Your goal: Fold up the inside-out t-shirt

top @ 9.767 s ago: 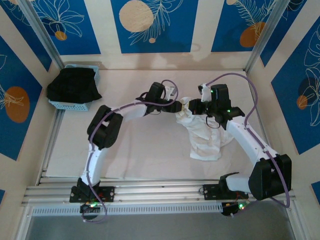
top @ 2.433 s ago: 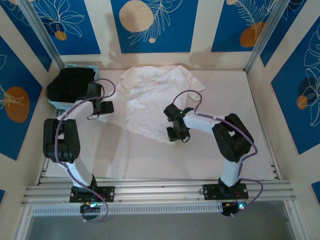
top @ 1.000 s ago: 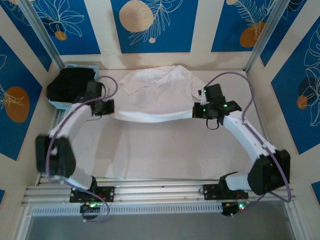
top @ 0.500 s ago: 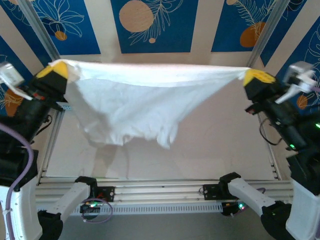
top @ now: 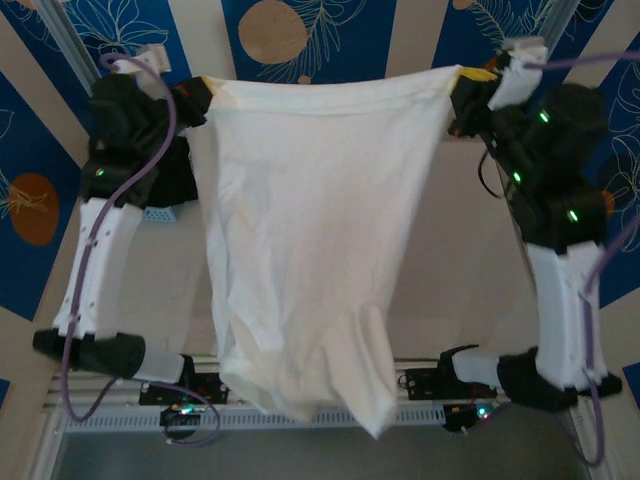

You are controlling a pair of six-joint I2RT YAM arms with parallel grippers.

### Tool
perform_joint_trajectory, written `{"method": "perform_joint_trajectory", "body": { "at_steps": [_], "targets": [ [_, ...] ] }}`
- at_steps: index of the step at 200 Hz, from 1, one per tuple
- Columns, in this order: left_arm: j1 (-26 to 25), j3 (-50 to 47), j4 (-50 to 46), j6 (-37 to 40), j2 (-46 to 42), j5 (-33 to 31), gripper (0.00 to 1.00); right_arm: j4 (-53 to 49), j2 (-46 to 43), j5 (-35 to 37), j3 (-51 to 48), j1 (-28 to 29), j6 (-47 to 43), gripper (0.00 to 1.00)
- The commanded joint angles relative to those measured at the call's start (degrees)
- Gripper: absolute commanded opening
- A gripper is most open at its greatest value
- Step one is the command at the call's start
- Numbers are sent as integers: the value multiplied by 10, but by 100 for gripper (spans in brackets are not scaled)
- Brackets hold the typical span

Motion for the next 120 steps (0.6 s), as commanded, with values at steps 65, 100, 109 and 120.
{"method": "perform_joint_trajectory", "body": {
  "at_steps": [65, 100, 109, 120],
  "targets": [
    [-3, 210, 7, 18, 60, -17, 0, -12, 166, -133, 269, -83, 56, 0],
    [-5, -63, 77, -4, -87, -6, 0, -27, 100, -164, 135, -84, 54, 0],
    [-9, -164, 102, -21, -138, 1, 0, -30, 71, -169, 70, -84, 58, 0],
    [-26, -289, 118, -35, -198, 3, 0, -29, 31, -178, -25, -84, 68, 0]
  ]
}}
